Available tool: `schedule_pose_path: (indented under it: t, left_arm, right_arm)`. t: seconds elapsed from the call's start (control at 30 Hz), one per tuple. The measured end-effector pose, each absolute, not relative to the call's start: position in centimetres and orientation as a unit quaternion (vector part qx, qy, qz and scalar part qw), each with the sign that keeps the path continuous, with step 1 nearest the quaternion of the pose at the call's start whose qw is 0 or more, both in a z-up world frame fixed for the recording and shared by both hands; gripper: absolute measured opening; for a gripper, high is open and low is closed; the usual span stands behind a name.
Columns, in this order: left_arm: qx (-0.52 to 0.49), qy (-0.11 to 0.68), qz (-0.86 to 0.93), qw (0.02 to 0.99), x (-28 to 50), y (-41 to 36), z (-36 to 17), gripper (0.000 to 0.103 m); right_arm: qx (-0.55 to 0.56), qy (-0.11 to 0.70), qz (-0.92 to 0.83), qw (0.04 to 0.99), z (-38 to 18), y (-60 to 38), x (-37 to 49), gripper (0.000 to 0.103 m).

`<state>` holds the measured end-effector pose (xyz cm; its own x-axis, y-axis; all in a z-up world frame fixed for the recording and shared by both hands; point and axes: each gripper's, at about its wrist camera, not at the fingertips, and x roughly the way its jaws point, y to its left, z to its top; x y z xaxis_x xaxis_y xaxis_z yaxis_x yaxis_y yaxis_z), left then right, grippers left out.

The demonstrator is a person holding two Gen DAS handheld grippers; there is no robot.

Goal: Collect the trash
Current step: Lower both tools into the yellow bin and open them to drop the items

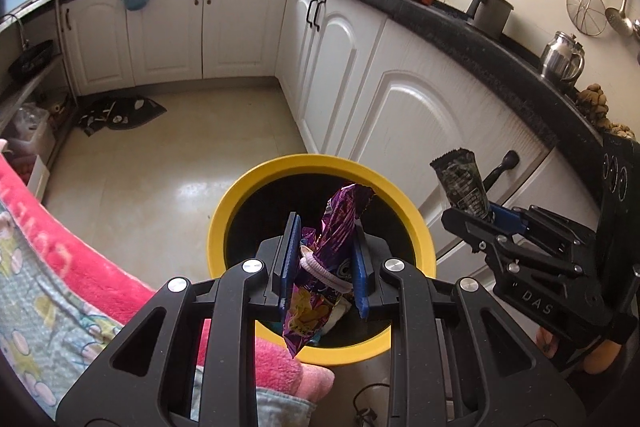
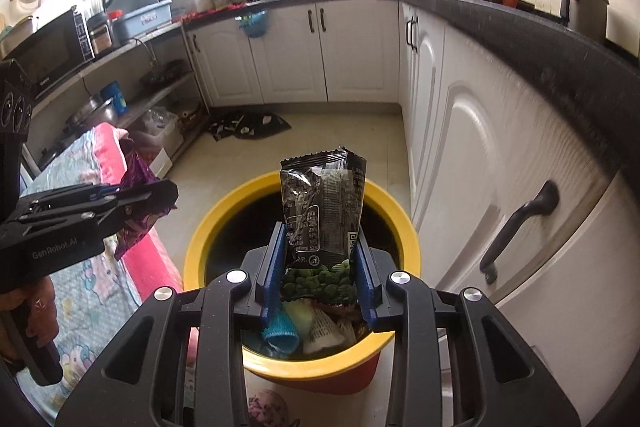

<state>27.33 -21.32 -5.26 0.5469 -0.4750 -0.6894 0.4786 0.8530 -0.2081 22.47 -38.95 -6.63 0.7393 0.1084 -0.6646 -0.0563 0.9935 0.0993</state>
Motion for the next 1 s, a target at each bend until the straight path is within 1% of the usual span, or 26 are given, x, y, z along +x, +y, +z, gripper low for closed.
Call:
schedule_pose_path:
  t: [0.3,0.57,0.77,0.93,1.0]
  left_arm:
    - [-0.001,0.412,-0.274,0.869,28.5,-22.0,-7.5,0.017]
    - [-0.029,0.445,-0.278,0.851,30.5,-21.9,-9.5,0.018]
    - [-0.03,0.462,-0.276,0.842,31.0,-21.6,-10.7,0.021]
    - [-0.03,0.468,-0.273,0.84,31.1,-21.5,-11.0,0.026]
    - [-0.028,0.469,-0.271,0.84,31.0,-21.4,-11.1,0.03]
  right_arm:
    - [0.03,0.389,0.052,0.919,-9.2,-38.0,23.4,0.031]
    - [0.038,0.425,0.06,0.902,-12.4,-37.5,25.0,0.032]
    - [0.042,0.44,0.062,0.895,-14.0,-37.3,25.8,0.034]
    - [0.043,0.443,0.059,0.894,-14.2,-37.0,26.1,0.037]
    - [0.044,0.442,0.057,0.894,-14.2,-37.1,26.1,0.038]
